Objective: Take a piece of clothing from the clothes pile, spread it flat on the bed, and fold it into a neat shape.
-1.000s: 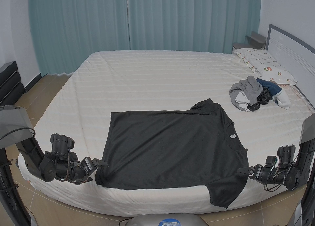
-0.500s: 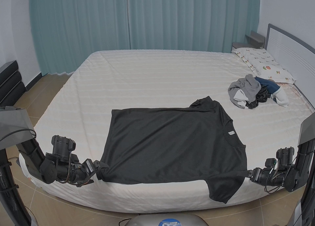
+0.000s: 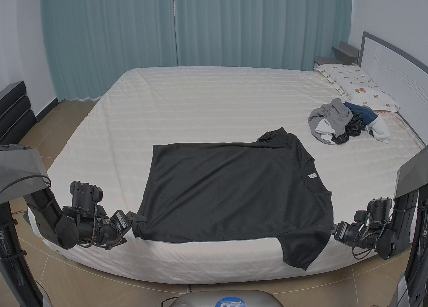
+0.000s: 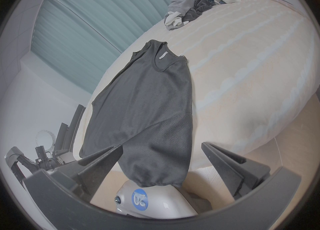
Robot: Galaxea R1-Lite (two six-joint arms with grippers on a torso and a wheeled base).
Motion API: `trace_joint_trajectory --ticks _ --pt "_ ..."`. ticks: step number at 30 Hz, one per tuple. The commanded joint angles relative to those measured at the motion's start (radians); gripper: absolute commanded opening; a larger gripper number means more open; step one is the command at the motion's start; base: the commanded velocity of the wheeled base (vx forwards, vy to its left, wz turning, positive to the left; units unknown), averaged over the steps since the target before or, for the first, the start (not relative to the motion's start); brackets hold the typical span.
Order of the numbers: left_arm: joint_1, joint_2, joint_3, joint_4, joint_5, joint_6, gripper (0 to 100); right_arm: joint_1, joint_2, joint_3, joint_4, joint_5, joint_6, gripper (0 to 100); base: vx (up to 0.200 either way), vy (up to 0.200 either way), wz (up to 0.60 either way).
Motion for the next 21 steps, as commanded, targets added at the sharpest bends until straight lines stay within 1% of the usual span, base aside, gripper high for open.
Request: trace_joint_trajectory --ticks 1,3,4,6,11,15,21 --pt "-0.001 0.014 -0.002 -0.007 0.001 0.0 100 0.017 0.049 -0.036 -0.002 -0.026 0.004 100 0.0 0.0 0.0" --pt "-0.001 0.014 -0.002 -0.007 0.001 0.0 100 0.015 0.057 -0.056 -0.001 -0.031 0.006 100 0.0 0.0 0.0" --pt "-0.001 0.014 -0.002 -0.007 0.001 0.0 100 0.014 0.057 -0.057 -0.001 -0.031 0.006 0 0.0 0.0 0.0" --pt "-0.001 0.014 -0.002 -0.007 0.001 0.0 100 0.014 0.06 -0.064 -0.002 -0.031 0.008 0 0.0 0.0 0.0" --pt "-0.001 0.016 -0.002 -0.007 0.001 0.0 100 0.012 0.049 -0.074 -0.002 -0.032 0.052 0 0.0 0.0 0.0" --pt "-0.001 0.019 -0.004 -0.009 0.001 0.0 100 0.008 0.048 -0.085 -0.006 -0.032 0.055 0 0.0 0.0 0.0" --pt "-0.003 0.02 -0.007 -0.009 0.001 -0.001 100 -0.009 0.063 -0.133 -0.108 -0.032 0.086 0 0.0 0.0 0.0"
